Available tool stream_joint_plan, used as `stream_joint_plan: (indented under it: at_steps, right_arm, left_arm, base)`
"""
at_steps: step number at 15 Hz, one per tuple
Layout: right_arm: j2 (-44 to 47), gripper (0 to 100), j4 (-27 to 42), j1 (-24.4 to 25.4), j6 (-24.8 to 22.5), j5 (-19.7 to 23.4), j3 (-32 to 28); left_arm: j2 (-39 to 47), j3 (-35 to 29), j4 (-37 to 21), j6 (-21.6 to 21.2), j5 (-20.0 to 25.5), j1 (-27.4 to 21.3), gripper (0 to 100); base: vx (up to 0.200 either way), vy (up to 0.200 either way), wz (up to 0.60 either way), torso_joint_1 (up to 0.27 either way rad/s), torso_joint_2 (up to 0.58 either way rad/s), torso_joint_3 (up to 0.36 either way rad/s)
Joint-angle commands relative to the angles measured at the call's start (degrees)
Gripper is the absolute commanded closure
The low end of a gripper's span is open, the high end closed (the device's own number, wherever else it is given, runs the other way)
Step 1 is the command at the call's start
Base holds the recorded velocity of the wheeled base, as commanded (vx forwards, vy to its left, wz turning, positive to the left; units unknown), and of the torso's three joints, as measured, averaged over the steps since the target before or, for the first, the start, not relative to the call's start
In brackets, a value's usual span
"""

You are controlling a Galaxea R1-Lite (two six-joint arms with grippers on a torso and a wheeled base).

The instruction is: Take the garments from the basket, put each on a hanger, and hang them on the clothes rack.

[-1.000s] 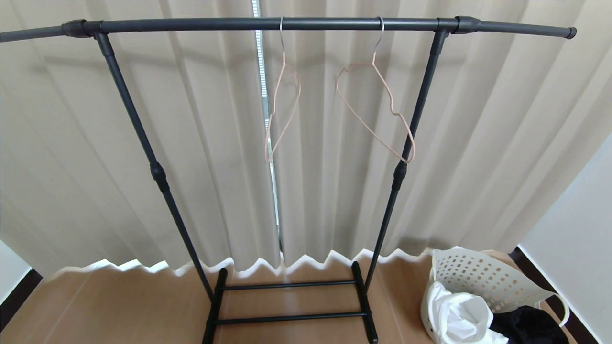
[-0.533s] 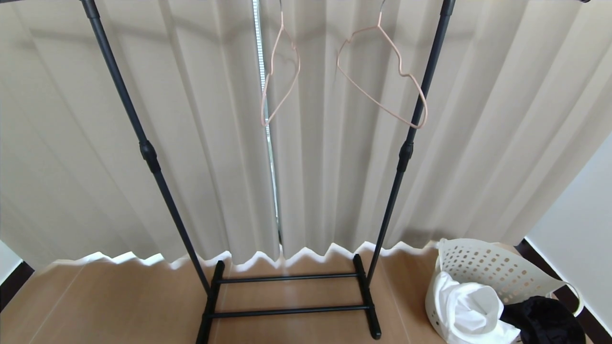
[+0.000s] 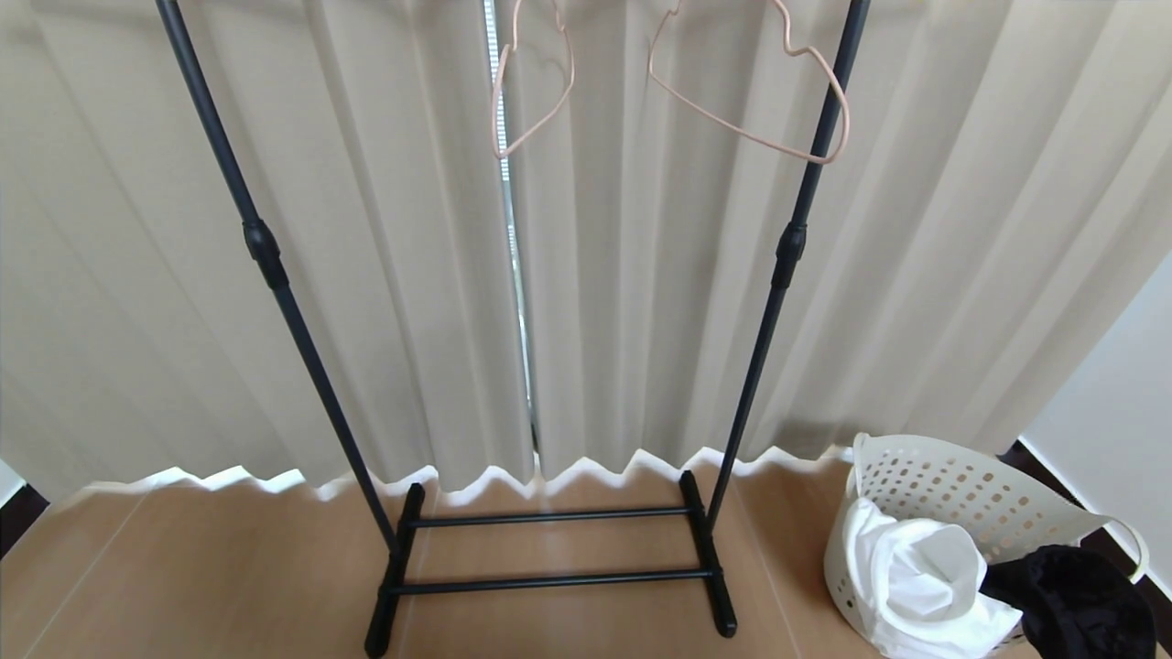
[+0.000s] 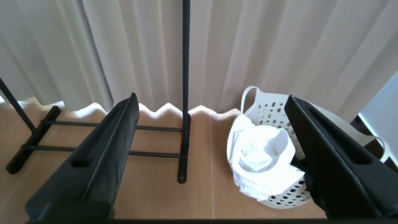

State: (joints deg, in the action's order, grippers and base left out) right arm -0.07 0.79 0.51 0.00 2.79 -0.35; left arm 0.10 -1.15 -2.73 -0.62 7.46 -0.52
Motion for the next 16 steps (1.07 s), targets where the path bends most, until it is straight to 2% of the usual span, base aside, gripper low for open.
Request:
stream_joint_plan:
  at_steps: [1,4,12,15,16]
  right_arm:
    - [0.1,0,0.0,0.1,0.0,0.0,0.0]
    - [0.1,0,0.0,0.0,0.0,0.0,0.0]
    - [0.1,0,0.0,0.0,0.0,0.0,0.0]
    - [0.1,0,0.0,0.0,0.0,0.0,0.0]
    - [0.1,0,0.0,0.0,0.0,0.0,0.0]
  left_arm:
    - [0.0,0.0,0.0,0.0,0.0,0.0,0]
    - [0.0,0.0,0.0,0.0,0.0,0.0,0]
    - [0.0,0.0,0.0,0.0,0.0,0.0,0]
    - [0.0,0.0,0.0,0.0,0.0,0.0,0]
    - [0.0,0.0,0.0,-0.1,0.0,0.0,0]
  base:
    - [0.000,0.000,0.00,-0.017,0.11,0.085]
    - [0.000,0.000,0.00,-0.004,0.02,0.017]
    - [0.000,0.000,-0.60,0.000,0.00,0.001]
    - [0.000,0.000,0.00,0.000,0.00,0.000]
    - [0.000,-0.200,0.00,0.002,0.00,0.002]
